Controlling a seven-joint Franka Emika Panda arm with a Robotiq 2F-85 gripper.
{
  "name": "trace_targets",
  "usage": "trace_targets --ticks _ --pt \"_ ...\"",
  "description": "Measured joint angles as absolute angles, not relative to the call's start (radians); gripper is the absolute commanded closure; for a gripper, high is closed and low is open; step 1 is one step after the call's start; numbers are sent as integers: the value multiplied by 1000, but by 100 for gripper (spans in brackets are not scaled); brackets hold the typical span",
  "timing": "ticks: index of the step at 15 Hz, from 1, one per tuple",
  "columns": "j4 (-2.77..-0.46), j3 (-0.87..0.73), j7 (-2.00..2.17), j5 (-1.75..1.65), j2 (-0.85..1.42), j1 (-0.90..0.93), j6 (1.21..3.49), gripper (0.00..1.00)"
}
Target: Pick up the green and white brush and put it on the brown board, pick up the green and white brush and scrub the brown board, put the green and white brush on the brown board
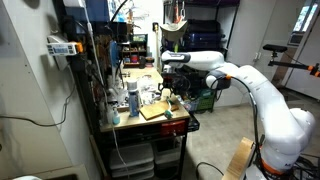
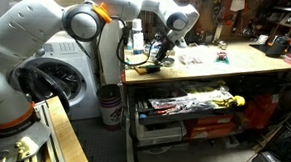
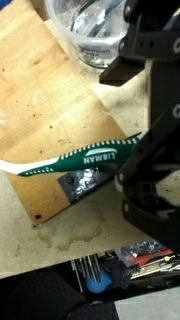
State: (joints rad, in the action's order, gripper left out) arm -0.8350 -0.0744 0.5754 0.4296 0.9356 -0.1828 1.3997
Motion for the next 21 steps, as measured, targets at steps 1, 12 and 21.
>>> trace_targets --ticks 1,12,21 --pt "-831 -74 573 409 935 -168 1375 0" --pt "-807 -105 521 261 904 -133 1227 0" --pt "-826 -98 495 275 917 -146 1223 0"
